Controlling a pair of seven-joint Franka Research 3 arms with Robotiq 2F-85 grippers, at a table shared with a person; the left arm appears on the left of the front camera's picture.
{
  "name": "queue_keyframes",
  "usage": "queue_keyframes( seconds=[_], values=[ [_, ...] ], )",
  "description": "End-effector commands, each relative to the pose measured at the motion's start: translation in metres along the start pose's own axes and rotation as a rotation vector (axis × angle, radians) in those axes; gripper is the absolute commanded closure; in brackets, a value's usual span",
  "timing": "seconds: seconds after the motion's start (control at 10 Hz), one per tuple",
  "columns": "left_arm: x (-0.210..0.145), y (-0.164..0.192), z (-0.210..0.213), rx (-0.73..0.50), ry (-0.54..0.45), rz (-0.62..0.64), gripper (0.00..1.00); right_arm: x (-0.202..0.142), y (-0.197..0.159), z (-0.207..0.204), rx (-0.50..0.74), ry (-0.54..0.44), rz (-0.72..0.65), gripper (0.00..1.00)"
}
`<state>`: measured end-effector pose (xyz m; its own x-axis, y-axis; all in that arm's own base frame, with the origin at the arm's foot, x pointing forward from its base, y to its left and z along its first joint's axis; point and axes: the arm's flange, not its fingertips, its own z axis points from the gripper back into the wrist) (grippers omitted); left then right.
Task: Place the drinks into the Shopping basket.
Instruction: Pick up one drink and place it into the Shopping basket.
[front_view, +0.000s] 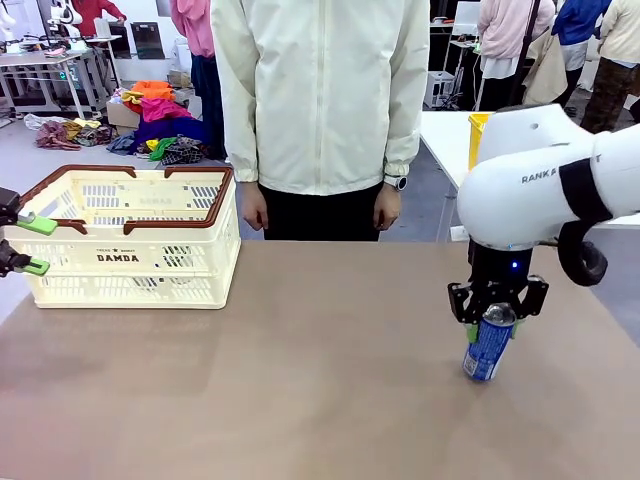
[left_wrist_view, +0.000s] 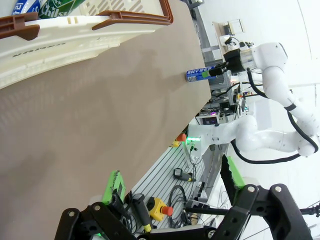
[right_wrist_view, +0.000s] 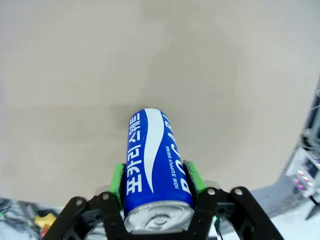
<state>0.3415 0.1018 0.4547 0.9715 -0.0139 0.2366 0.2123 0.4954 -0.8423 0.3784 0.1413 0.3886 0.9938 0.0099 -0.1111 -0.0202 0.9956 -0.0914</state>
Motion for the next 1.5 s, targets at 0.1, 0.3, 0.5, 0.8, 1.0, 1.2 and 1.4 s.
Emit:
queue_keyframes(
  seconds=[0.1,0.3,0.5,0.8,1.0,1.2,1.4],
  values=[
    [-0.003,0.0,0.002,0.001,0.01,-0.005,0.0,0.007,0.015,0.094,0.077,0.033,0.07,1.0],
    [-0.003,0.0,0.002,0.001,0.01,-0.005,0.0,0.017,0.082,0.125,0.104,-0.003,0.103,1.0],
    [-0.003,0.0,0.002,0.001,0.01,-0.005,0.0,0.022,0.169,0.132,0.123,-0.008,0.171,1.0],
    [-0.003,0.0,0.002,0.001,0.01,-0.005,0.0,0.031,0.286,0.108,0.056,-0.018,0.12,1.0],
    [-0.003,0.0,0.002,0.001,0.01,-0.005,0.0,0.038,0.319,0.076,-0.011,-0.002,0.121,1.0],
    [-0.003,0.0,0.002,0.001,0.01,-0.005,0.0,0.042,0.326,0.048,0.001,0.047,0.144,1.0],
    [-0.003,0.0,0.002,0.001,0.01,-0.005,0.0,0.045,0.318,0.038,0.016,0.048,0.132,1.0]
  ],
)
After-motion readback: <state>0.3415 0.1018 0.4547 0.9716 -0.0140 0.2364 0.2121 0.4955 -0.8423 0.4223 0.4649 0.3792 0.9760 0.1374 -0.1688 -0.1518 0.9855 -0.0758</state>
